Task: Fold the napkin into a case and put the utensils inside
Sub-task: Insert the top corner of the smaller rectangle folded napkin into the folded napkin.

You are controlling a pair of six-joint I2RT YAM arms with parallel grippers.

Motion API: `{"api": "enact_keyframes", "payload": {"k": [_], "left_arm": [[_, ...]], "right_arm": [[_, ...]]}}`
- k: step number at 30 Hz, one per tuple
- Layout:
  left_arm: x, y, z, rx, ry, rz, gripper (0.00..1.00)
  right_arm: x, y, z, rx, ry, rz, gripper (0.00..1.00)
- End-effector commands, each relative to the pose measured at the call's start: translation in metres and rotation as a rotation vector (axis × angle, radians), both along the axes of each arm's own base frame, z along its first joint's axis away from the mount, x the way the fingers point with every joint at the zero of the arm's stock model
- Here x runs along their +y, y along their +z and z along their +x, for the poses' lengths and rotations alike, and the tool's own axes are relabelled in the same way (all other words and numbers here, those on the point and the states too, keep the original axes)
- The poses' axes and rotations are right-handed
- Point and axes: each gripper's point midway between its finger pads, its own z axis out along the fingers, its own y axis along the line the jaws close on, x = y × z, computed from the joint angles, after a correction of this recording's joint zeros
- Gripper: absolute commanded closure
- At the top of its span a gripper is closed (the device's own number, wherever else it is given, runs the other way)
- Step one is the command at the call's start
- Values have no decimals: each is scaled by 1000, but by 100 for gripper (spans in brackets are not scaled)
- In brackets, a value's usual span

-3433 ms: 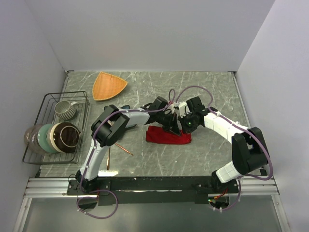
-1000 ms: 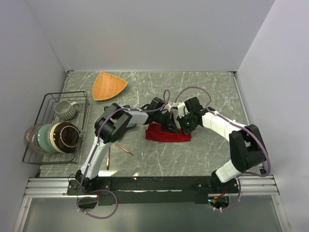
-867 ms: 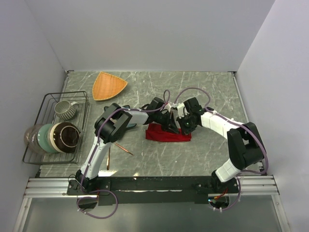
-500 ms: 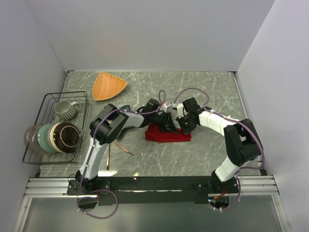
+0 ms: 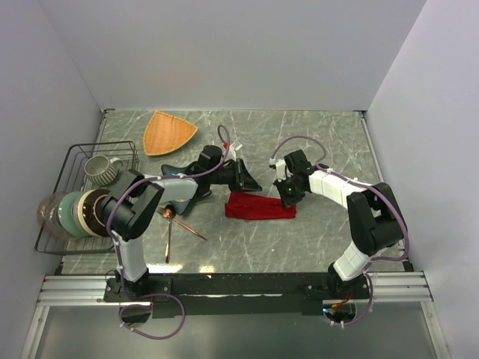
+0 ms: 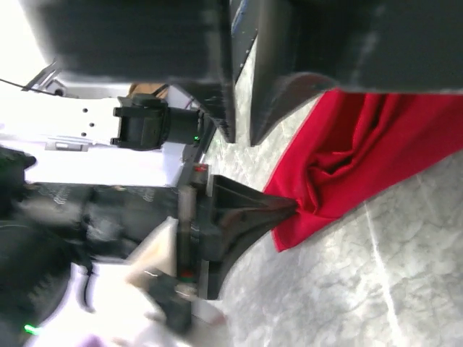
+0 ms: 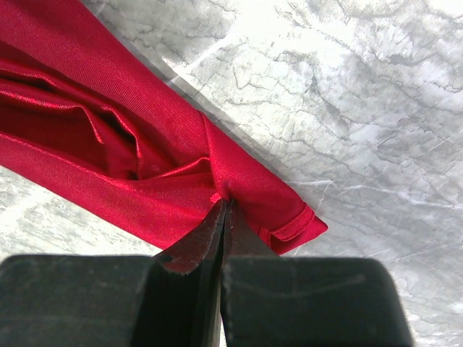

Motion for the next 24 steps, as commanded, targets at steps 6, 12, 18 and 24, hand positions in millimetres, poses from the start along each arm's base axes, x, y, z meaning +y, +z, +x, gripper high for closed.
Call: {"api": "enact_keyframes", "payload": {"k": [6, 12, 18, 24], "left_arm": [[-28, 13, -25, -10, -26, -12, 99], [-47, -18, -35, 102, -6, 42, 99], [-63, -32, -35, 158, 32, 70, 99], [-74, -43, -26, 211, 114, 78, 99]], "right_arm": [[0, 9, 9, 23, -49, 32, 100], [-1, 13, 13, 22, -64, 59, 100], [2, 21, 8, 41, -90, 109, 100], [5, 28, 6, 40, -115, 147, 100]]}}
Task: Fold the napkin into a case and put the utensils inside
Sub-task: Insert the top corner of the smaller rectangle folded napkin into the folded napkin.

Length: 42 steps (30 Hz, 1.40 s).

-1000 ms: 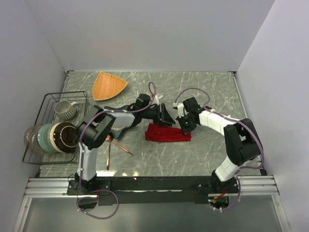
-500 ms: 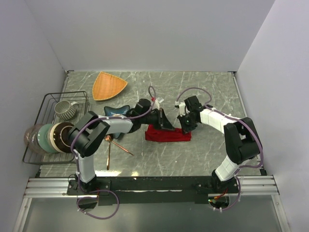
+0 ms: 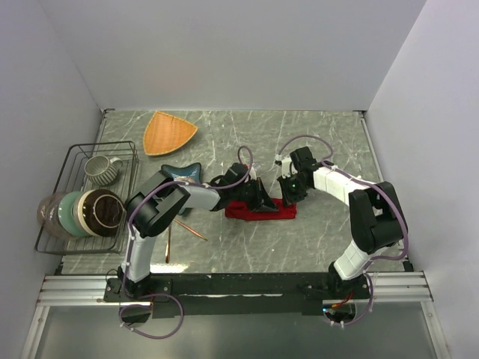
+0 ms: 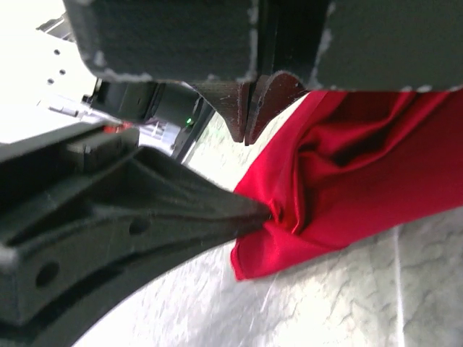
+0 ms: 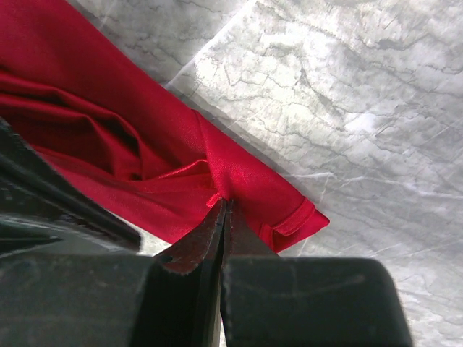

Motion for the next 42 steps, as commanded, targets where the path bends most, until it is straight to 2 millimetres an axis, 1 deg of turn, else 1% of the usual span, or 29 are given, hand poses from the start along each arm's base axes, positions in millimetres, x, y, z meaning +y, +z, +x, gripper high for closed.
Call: {"api": "enact_keyframes", "payload": {"k": [1, 2, 5, 9, 15, 18, 25, 31, 35, 37, 42], "left_arm": [[-20, 13, 16, 9, 77, -42, 99], [-20, 8, 18, 20, 84, -31, 99], [-22, 1, 18, 41, 93, -23, 99], [-21, -4, 18, 65, 105, -14, 99], [-24, -7, 20, 76, 113, -11, 99], [-28, -6, 20, 74, 107, -16, 99], [-31, -14, 20, 100, 111, -10, 99], [-33, -10, 20, 93, 109, -26, 99], [-38, -4, 18, 86, 96, -53, 99], [-41, 2, 21, 74, 96, -67, 99], [-44, -3, 21, 92, 99, -62, 99]], "right_arm": [[6, 22, 5, -27, -35, 57, 100], [5, 24, 6, -30, -37, 59, 100], [4, 27, 8, -29, -49, 64, 100], [-1, 28, 9, -22, -61, 65, 100], [-3, 29, 9, -15, -72, 76, 100], [-4, 34, 10, -23, -84, 85, 100], [-6, 41, 10, -36, -98, 100, 100], [-6, 42, 8, -33, -98, 101, 100], [-6, 40, 6, -24, -101, 101, 100], [-6, 41, 6, -24, -100, 103, 100], [-4, 42, 5, -20, -106, 113, 100]]}}
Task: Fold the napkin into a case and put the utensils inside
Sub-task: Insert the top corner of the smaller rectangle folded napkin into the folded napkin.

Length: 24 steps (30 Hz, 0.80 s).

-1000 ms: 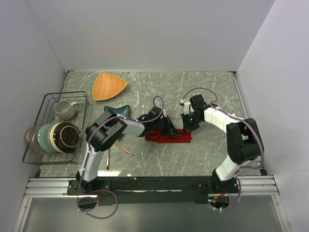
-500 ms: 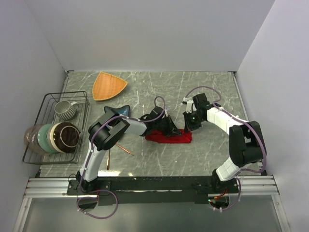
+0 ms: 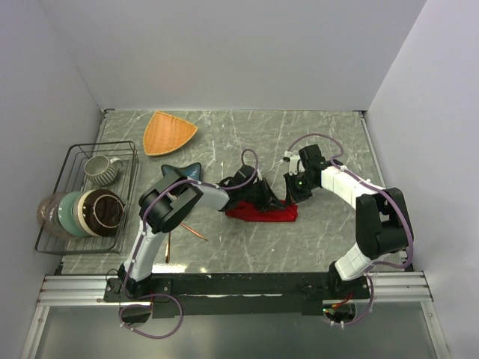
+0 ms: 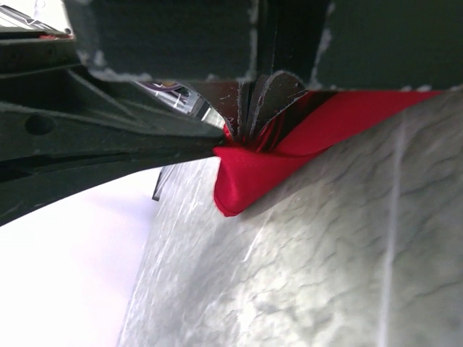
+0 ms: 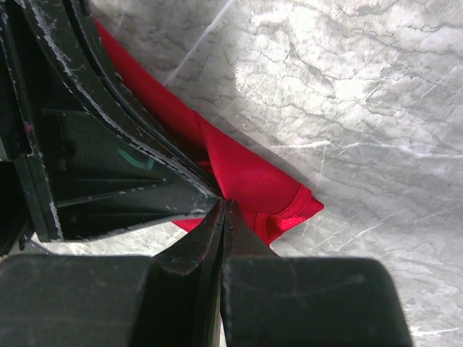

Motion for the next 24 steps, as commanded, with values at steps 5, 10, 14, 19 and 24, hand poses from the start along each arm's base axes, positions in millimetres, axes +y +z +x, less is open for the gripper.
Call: {"api": "enact_keyframes", "payload": {"k": [5, 10, 14, 19, 24], "left_arm": [[-16, 6, 7, 15, 23, -52, 99], [-17, 0, 9, 33, 47, -60, 99], [-20, 3, 14, 33, 47, -86, 99], [-24, 3, 18, 38, 43, -101, 99], [-24, 1, 21, 59, 47, -126, 99]], "right_arm": [[2, 21, 9, -50, -24, 30, 100], [2, 21, 8, -47, -27, 28, 100], [2, 20, 7, -43, -30, 28, 100], [1, 12, 4, -23, -31, 21, 100], [1, 9, 5, 1, -60, 17, 100]]}}
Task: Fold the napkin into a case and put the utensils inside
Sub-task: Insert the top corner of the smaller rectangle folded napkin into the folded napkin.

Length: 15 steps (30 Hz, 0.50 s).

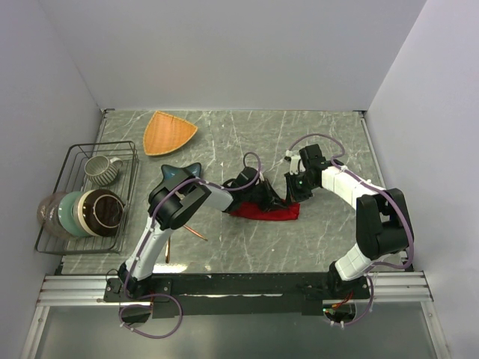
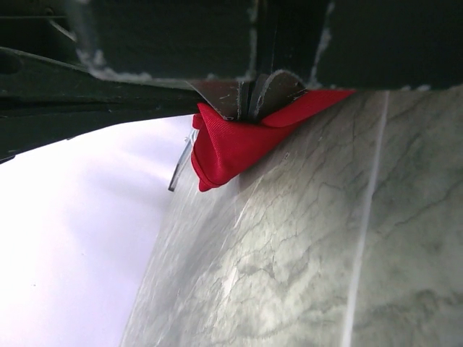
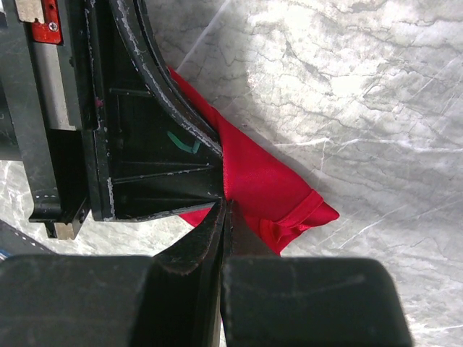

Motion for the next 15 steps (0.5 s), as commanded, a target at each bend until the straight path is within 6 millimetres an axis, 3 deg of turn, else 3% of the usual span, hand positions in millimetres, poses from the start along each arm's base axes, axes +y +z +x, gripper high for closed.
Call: {"api": "enact_keyframes", "payload": {"k": [1, 8, 15], "left_arm": [[-8, 14, 11, -3, 17, -74, 99], [22, 31, 10, -28, 15, -54, 95], [39, 77, 12, -149, 1, -74, 72]], "right_arm": [[0, 5, 5, 0, -35, 4, 100], [-11, -12, 6, 62, -73, -59, 100], [-11, -17, 6, 89, -74, -71, 100]]}}
